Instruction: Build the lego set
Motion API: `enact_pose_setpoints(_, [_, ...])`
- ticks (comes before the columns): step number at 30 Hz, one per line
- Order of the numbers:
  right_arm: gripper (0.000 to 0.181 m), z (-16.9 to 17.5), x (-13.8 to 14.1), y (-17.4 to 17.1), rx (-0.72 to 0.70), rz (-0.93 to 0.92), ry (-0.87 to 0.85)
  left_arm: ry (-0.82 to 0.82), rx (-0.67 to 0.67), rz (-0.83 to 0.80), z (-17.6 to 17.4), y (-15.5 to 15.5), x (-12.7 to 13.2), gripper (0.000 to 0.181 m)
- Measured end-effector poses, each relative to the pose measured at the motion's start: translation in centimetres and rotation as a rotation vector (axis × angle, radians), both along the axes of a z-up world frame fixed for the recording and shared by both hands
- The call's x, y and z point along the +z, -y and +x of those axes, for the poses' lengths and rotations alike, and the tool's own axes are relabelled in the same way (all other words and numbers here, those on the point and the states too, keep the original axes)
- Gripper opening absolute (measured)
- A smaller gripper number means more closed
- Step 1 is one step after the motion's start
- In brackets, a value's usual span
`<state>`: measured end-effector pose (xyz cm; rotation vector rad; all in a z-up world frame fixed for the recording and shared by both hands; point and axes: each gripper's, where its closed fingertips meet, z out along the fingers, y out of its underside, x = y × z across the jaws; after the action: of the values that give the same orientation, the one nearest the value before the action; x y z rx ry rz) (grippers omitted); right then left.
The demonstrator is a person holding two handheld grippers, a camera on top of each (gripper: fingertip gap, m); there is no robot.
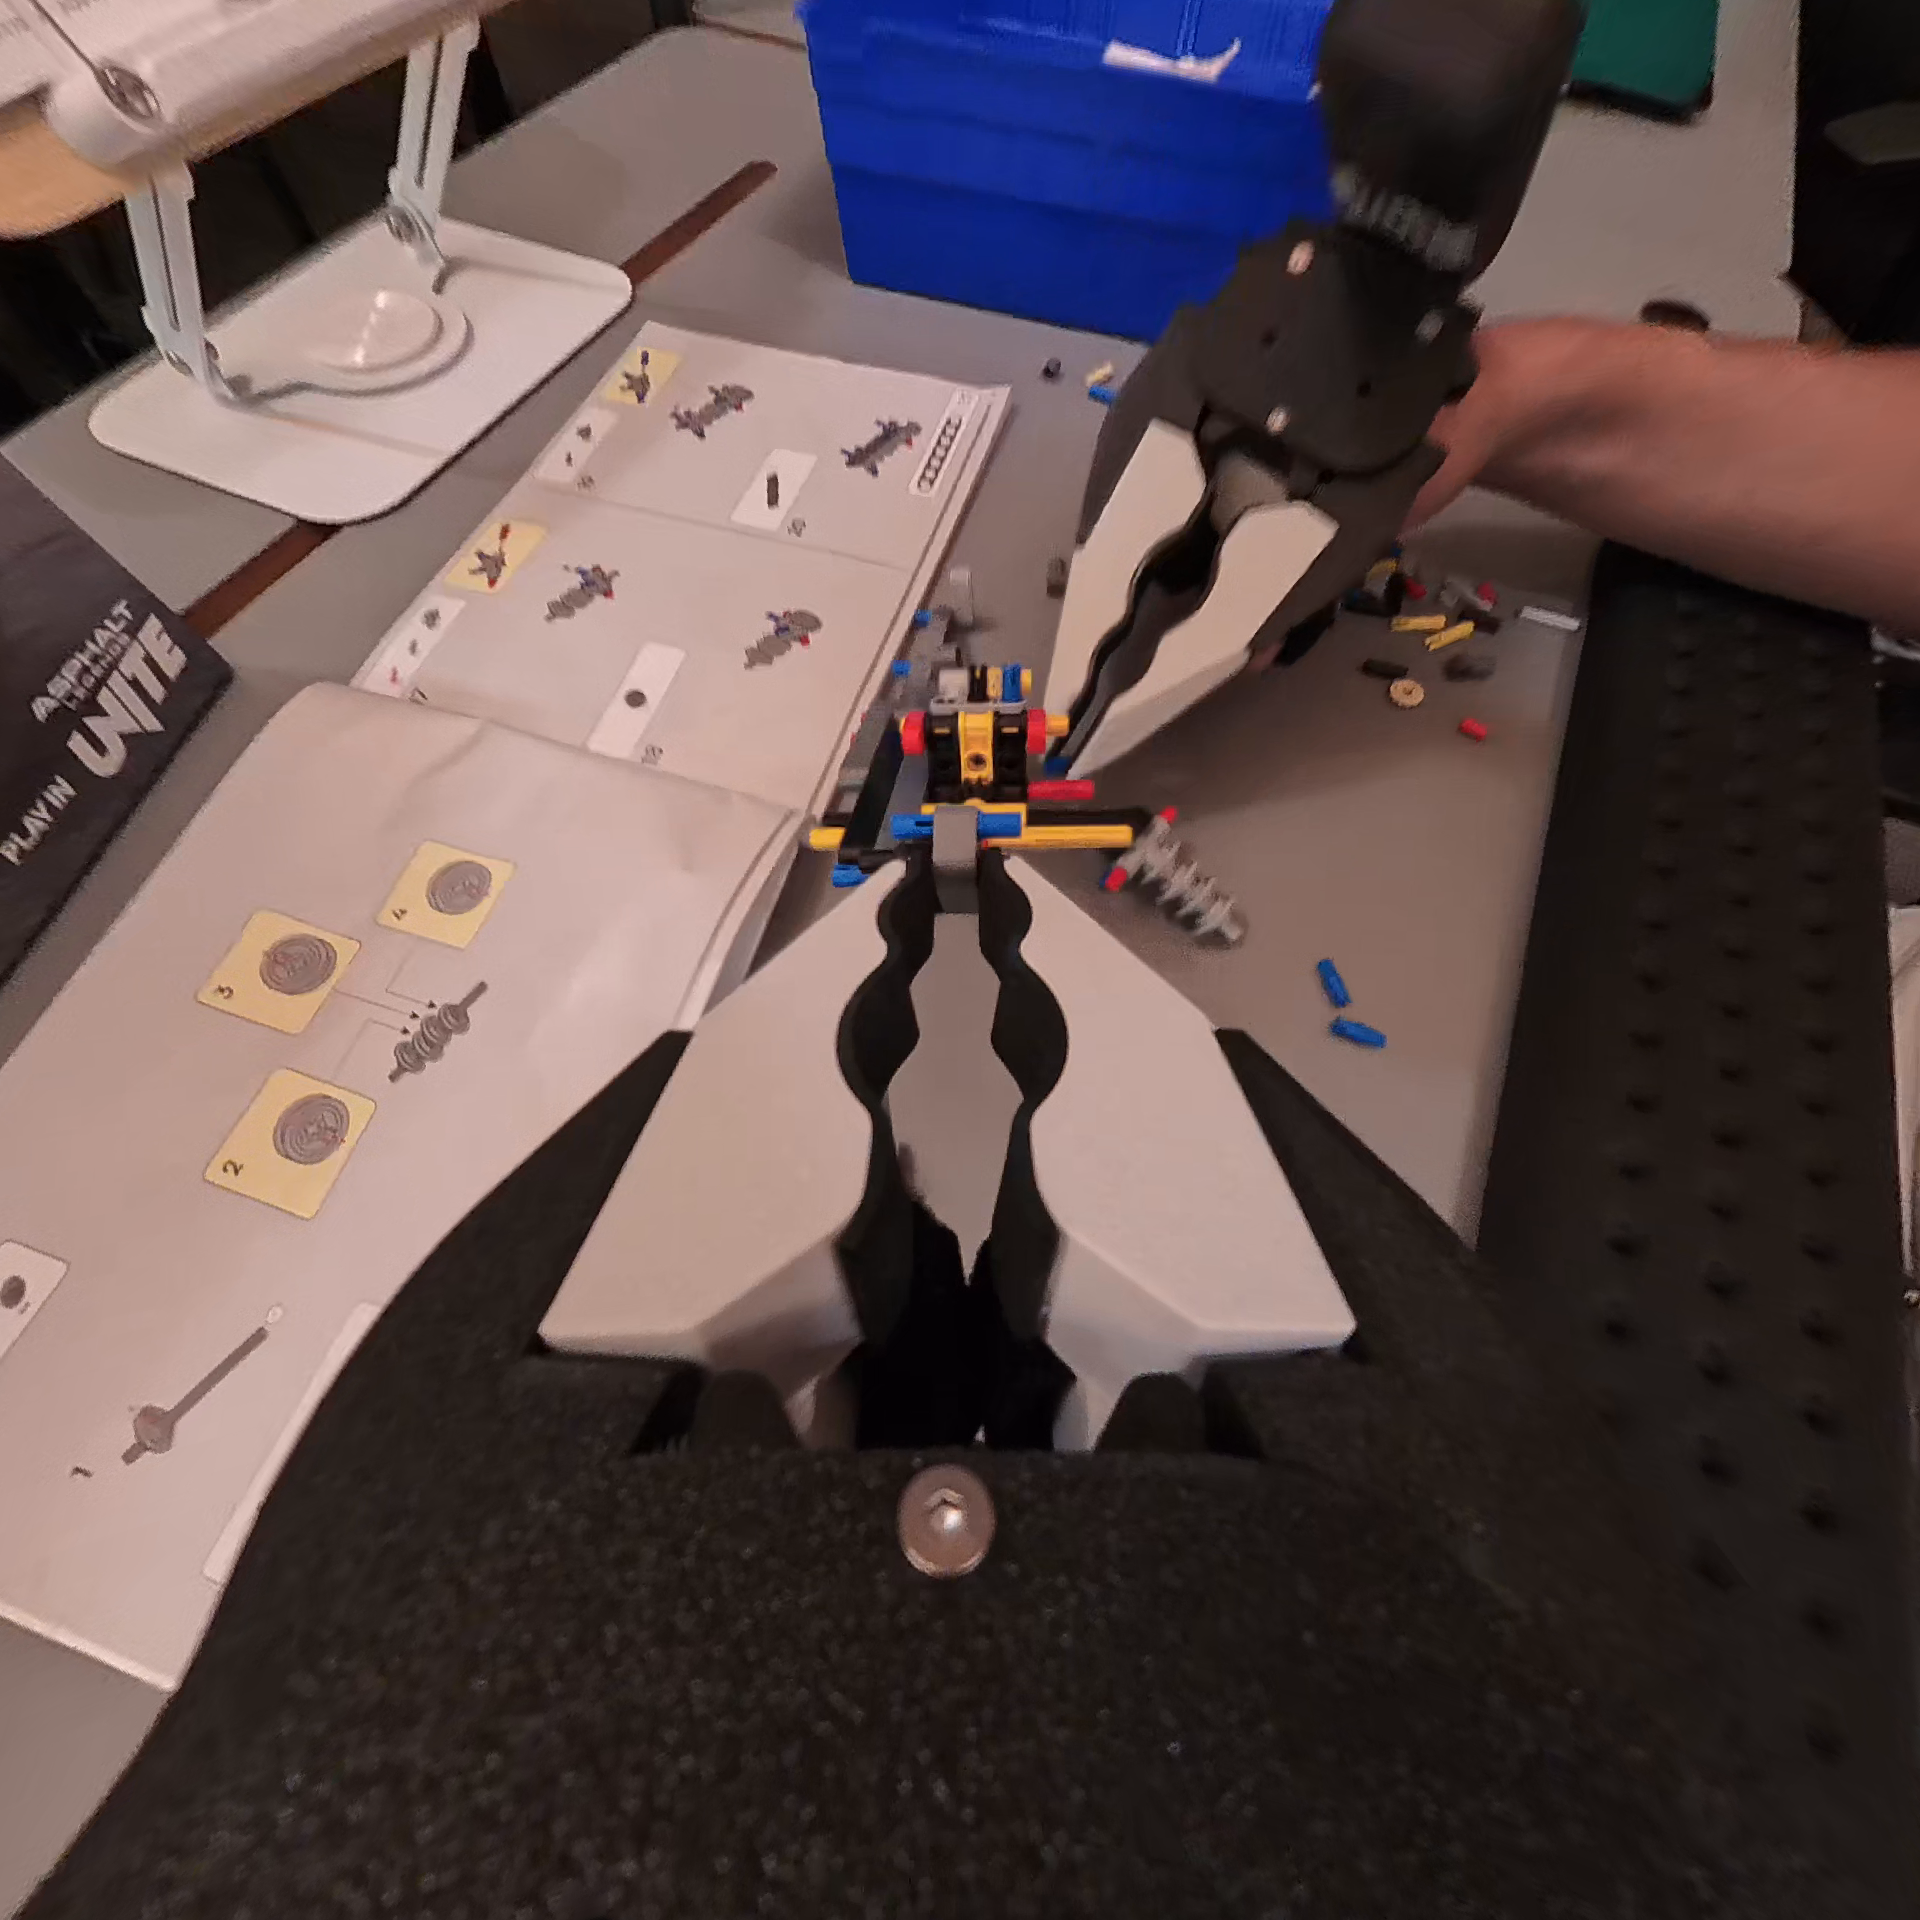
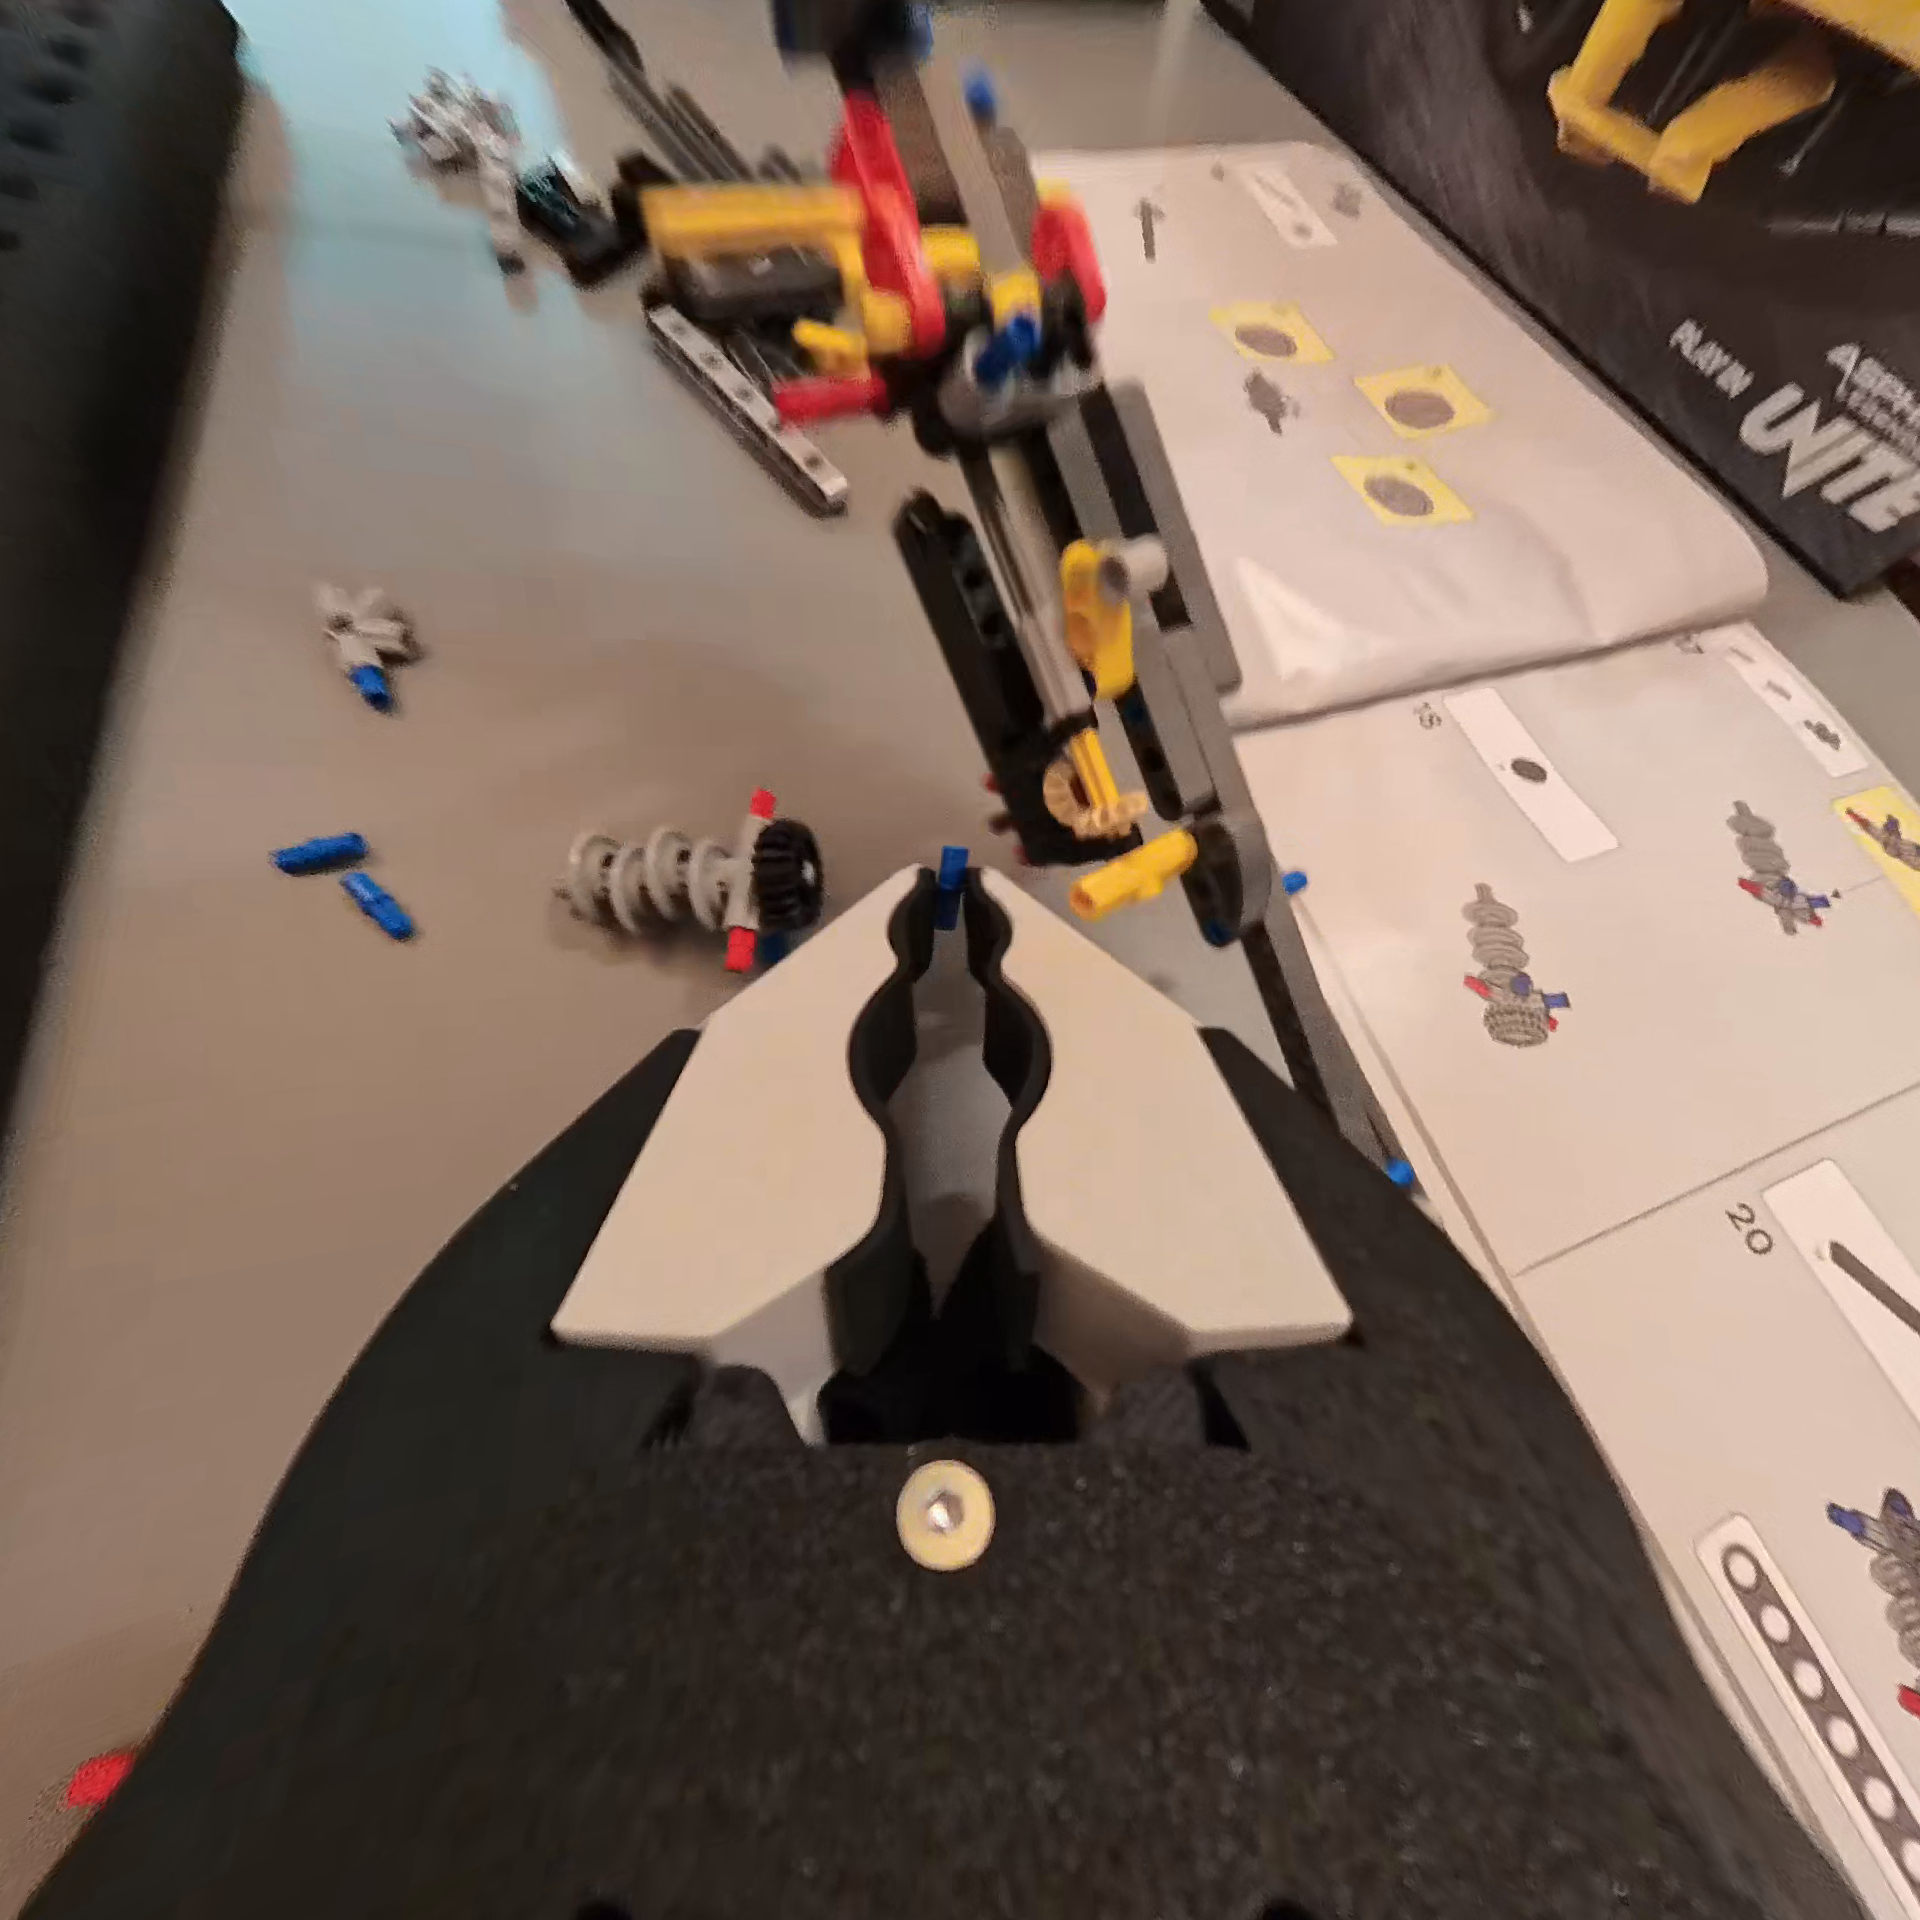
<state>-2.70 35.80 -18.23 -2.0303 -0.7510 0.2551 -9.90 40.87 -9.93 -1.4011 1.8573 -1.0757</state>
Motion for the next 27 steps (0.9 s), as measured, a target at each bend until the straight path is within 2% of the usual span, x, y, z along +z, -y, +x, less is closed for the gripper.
enact_pose_setpoints(2, [0.004,-0.3,0.8,0.3,0.008,0.024,-0.028,0.000,-0.011,-0.005,-0.3,0.1,-1.1,0.007])
enact_pose_setpoints(7, [0.004,0.6,0.7,1.0,-0.030,-0.012,-0.019,-0.020,0.008,-0.018,-1.2,0.3,-3.9,0.007])
enact_pose_setpoints(11, [0.004,2.1,-0.1,1.2,-0.138,-0.128,-0.061,0.002,0.001,0.031,-1.7,0.9,-4.5,0.007])
enact_pose_setpoints(14, [0.004,1.0,-1.0,2.6,-0.063,-0.224,-0.060,-0.004,0.029,-0.003,-1.4,1.3,-4.0,0.007])
enact_pose_setpoints(17, [0.004,0.5,0.5,2.9,-0.030,-0.137,-0.069,-0.007,0.067,-0.070,-1.1,1.8,-3.1,0.007])
enact_pose_setpoints(19, [0.004,1.0,1.7,2.5,-0.066,-0.070,-0.096,-0.020,0.081,-0.084,-1.2,2.0,-3.3,0.007])
enact_pose_setpoints(23, [0.004,1.5,1.9,2.4,-0.103,-0.059,-0.115,-0.083,0.075,-0.010,-1.8,1.7,-6.3,0.007])
enact_pose_setpoints(27, [0.004,1.3,0.9,2.4,-0.095,-0.081,-0.067,-0.108,0.071,0.059,-1.9,1.4,-7.8,0.007])
